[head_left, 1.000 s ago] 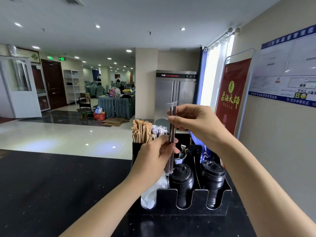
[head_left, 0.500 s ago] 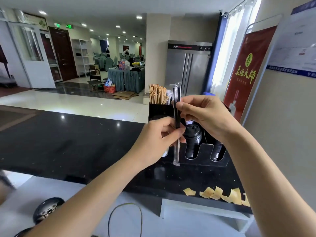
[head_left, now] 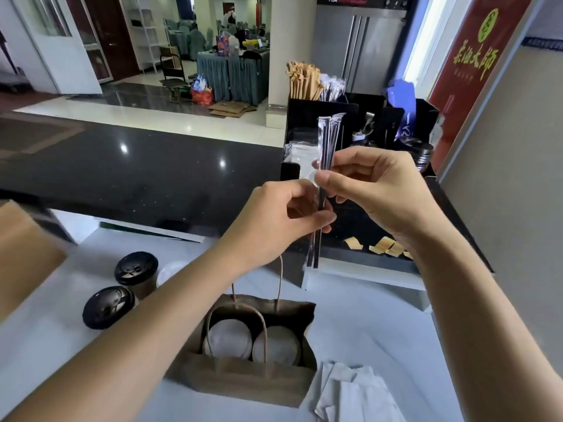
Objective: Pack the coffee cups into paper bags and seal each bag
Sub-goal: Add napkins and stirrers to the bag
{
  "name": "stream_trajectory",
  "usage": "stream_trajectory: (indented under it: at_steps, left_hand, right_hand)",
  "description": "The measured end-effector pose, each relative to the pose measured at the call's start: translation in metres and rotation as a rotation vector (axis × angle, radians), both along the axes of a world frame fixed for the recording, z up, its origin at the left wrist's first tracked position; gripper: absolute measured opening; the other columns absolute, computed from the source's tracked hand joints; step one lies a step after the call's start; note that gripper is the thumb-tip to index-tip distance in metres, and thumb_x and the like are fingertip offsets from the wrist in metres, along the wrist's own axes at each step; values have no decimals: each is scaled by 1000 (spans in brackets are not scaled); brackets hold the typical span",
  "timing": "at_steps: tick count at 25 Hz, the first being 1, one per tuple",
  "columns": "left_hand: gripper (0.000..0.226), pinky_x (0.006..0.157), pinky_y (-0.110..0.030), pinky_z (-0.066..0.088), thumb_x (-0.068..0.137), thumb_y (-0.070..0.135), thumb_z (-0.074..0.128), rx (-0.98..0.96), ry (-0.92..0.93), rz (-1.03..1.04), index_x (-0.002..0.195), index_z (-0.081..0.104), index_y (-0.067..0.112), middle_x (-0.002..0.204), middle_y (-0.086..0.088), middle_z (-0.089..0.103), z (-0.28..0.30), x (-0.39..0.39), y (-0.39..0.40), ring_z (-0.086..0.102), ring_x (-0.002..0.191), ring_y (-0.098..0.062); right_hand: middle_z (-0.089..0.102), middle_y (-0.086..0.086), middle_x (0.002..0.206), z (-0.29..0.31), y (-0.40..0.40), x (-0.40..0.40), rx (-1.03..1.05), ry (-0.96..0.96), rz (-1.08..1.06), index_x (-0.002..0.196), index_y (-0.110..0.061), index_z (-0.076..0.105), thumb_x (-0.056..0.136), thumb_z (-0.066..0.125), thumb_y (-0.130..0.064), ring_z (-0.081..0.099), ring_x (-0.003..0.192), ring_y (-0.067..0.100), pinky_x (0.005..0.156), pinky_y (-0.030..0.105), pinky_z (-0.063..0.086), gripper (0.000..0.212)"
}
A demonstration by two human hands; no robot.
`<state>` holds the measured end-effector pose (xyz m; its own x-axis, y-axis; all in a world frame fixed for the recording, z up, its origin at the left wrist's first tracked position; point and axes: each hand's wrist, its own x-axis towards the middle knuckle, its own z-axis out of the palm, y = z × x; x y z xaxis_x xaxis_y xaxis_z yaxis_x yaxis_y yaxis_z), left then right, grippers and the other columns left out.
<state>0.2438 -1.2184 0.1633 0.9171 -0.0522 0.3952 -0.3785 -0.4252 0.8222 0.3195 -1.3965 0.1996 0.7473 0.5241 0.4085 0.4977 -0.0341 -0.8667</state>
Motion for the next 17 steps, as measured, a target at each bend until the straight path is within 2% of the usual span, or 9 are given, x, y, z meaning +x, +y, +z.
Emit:
stream_trajectory:
  at_steps: [4,7,9,11,13,15,17]
  left_hand:
    - [11,78,-27,60,88,26,80,50,13,37,93,72,21,81,7,77,-12,-27,9,76,80,-8]
    - [14,78,-32,61,88,29,80,78,21,66,94,73,19,82,6,76,-20,-44,15,75,80,-10]
    - [14,80,-35,60,92,34,75,99,22,86,97,73,21,85,7,76,-23,-52,22,74,83,-12]
    - [15,82,-35,60,99,34,65,99,23,101,104,72,22,90,7,76,-27,-57,31,74,87,-13]
    - [20,84,-29,58,104,30,56,115,-6,156,109,71,19,94,9,75,-33,-61,47,72,93,-12]
    - [19,78,-16,50,106,26,52,154,-25,232,109,70,20,91,12,74,-43,-67,63,70,93,-9]
    - [17,75,-14,46,106,24,51,193,3,286,106,67,24,88,13,72,-58,-78,77,69,90,-9]
  right_hand:
    - [80,-4,91,-22,8,-28,-30,-27,-38,106,-13,79,91,77,-14,74,82,6,72,15,54,15]
    - [80,-3,92,-31,12,-41,-49,-35,-40,109,-17,79,94,75,-17,75,85,12,73,19,56,15]
    - [80,-2,93,-37,16,-47,-36,-33,-34,108,-18,79,95,74,-18,75,87,15,74,22,57,15]
    - [80,-4,93,-43,18,-52,-25,-27,-34,107,-18,80,94,75,-17,75,85,10,73,19,55,14]
    - [80,-6,91,-51,19,-55,-37,-26,-57,104,-20,80,92,76,-16,74,82,6,73,15,54,13]
    - [79,-8,90,-59,18,-57,-56,-19,-83,102,-22,80,92,77,-16,74,81,4,73,13,54,12]
    - [79,-8,90,-69,16,-59,-67,0,-90,101,-23,80,92,77,-16,74,82,5,74,13,55,13]
